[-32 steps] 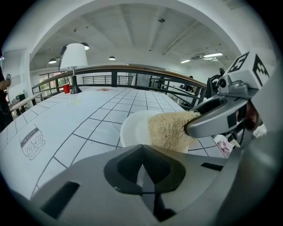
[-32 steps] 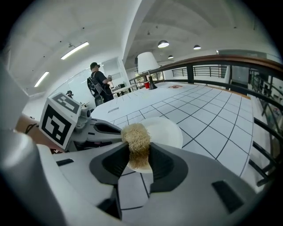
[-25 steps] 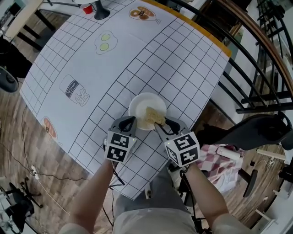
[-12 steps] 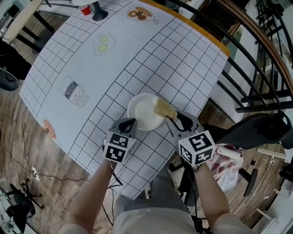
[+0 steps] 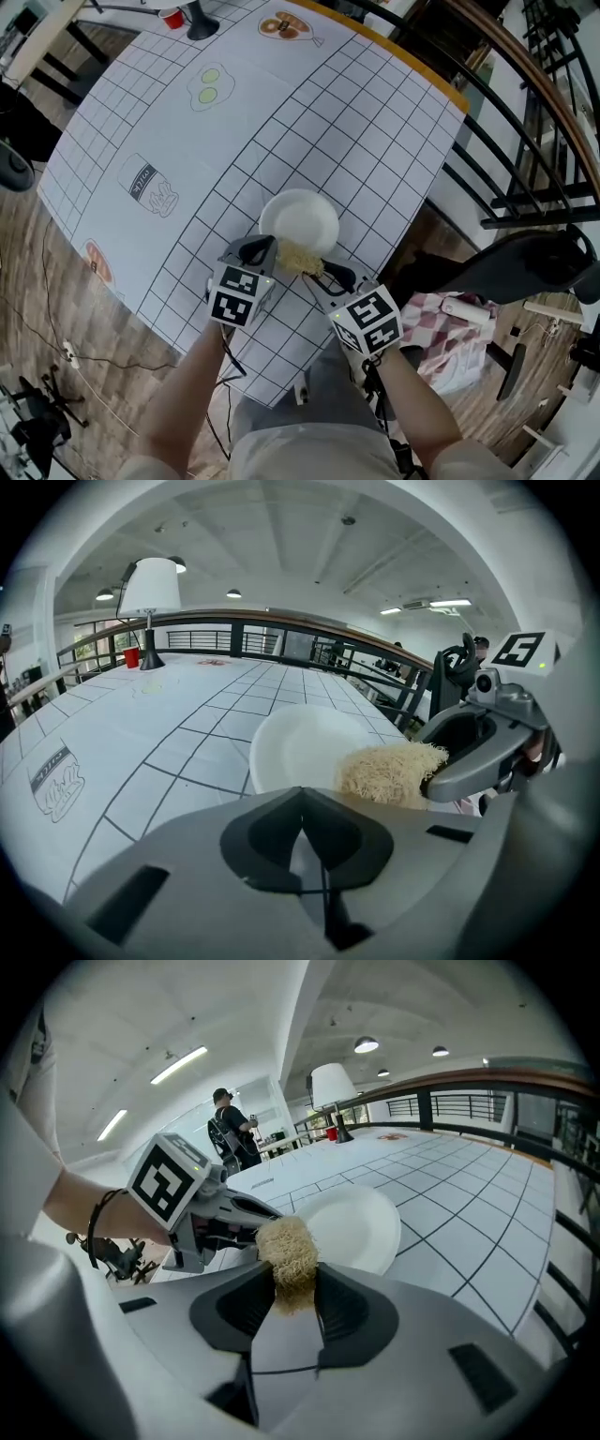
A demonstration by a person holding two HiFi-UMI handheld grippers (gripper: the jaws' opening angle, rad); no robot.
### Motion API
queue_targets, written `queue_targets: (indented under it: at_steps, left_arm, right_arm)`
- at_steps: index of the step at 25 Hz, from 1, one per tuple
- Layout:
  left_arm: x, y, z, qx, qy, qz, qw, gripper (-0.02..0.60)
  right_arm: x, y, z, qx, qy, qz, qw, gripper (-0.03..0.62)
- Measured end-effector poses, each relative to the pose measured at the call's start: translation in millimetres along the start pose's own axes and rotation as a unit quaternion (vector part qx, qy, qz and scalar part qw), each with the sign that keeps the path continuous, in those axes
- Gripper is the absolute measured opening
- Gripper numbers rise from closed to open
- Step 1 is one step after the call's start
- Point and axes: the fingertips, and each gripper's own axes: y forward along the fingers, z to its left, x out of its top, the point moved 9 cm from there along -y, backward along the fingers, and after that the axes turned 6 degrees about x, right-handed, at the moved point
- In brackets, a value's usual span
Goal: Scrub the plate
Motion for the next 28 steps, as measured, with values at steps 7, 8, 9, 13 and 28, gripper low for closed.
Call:
queue_targets:
  at_steps: [7,8,9,13,28]
  left_arm:
    - [0.2,4.0,0.4,0.001,0.032,0.011,0.9994,0.014]
    - [-0.5,4.6,0.8,0.002,0.035,0.013,0.9993,0.015]
    - [-1.2,4.9,1.2,0.003,0.037,0.014,0.9992,0.015]
    - [-2.1,6.4,1.6,0.002,0.040,0.016,0.9991,0.015]
    - [7.0,-18.6,4.9,0.028,0.049,0.014,0.9983,0.015]
  right_arm:
    - [-3.4,-11.5,-26.1,-0.006,0.051,-0.032,0.998,0.135]
    - [-3.5,-14.5,-31.0,-0.012,0.054,-0.034,0.998,0.135]
    - [-3.8,-17.4,-35.7,-0.018,0.056,-0.036,0.998,0.135]
    - [-4.6,-27.4,-54.6,-0.052,0.060,-0.043,0.996,0.135]
    - [16.2,-67.8,-71.2,-0.156,0.068,-0.095,0.981,0.135]
